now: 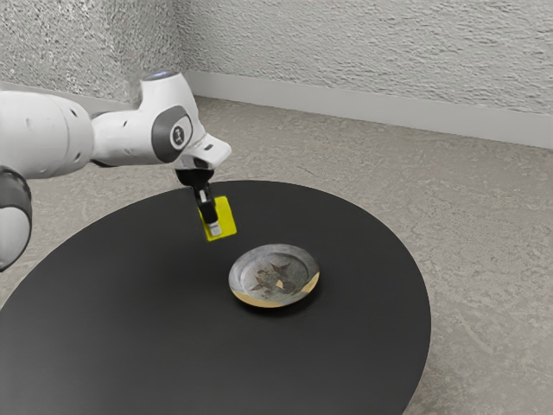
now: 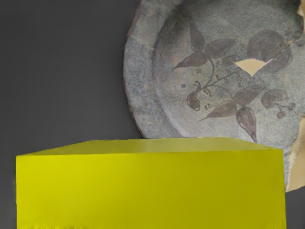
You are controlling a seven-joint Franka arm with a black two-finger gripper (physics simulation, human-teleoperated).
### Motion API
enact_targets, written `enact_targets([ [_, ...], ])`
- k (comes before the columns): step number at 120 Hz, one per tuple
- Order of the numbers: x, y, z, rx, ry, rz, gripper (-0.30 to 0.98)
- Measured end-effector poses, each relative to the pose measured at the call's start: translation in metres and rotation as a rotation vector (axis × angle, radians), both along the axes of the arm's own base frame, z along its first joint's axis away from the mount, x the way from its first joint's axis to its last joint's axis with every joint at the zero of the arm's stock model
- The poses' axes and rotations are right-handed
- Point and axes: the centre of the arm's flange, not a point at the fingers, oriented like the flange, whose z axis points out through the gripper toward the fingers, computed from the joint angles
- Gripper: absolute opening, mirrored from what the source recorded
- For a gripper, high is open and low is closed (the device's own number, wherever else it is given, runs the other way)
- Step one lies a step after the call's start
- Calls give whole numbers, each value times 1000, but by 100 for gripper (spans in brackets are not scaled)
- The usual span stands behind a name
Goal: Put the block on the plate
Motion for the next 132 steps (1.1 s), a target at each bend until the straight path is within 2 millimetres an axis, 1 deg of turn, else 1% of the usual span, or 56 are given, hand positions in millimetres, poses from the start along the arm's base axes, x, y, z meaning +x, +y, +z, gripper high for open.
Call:
enact_targets([
  [11, 7, -29, 1, 3, -3, -42, 39],
  [34, 10, -71, -1, 3, 5, -104, 39],
  [45, 11, -86, -6, 6, 17, -126, 39],
  [69, 15, -99, -28, 15, 54, -142, 39],
  [84, 18, -108, -37, 17, 65, -154, 39],
  [92, 18, -110, -46, 20, 78, -155, 39],
  [112, 21, -112, -55, 24, 88, -157, 39],
  [123, 21, -112, -57, 23, 91, -158, 44],
  [132, 20, -112, -57, 22, 93, -159, 50],
])
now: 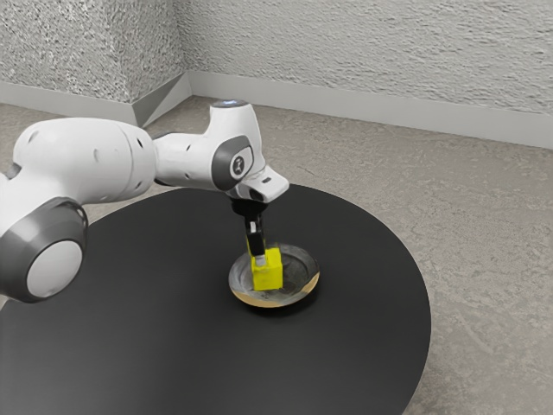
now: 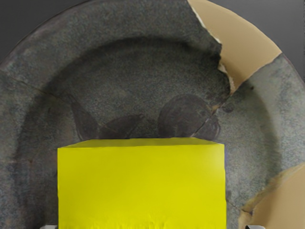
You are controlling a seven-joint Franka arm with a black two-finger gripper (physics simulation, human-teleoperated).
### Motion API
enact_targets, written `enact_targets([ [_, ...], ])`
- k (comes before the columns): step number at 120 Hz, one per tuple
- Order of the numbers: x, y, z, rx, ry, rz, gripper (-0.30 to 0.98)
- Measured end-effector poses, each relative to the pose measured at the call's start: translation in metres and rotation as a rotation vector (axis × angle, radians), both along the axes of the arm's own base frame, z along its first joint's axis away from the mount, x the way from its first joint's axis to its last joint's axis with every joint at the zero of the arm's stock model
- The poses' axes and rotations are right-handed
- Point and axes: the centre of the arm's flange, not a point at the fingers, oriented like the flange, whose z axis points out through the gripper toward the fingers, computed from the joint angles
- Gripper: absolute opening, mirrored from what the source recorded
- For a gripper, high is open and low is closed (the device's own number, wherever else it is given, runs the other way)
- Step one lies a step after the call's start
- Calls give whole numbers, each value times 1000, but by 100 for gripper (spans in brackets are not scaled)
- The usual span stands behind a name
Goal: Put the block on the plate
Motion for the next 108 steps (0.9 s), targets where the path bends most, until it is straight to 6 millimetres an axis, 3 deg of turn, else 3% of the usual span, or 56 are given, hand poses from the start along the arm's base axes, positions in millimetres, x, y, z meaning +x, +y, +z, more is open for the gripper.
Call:
enact_targets([
  [32, -2, 1, 11, -11, 2, 1, 63],
  [48, -4, -1, 44, -28, 1, 22, 66],
  [72, -24, -2, 121, -47, 23, 113, 67],
  [88, -49, 1, 175, -52, 57, 220, 68],
  [108, -91, -6, 261, -53, 60, 347, 68],
])
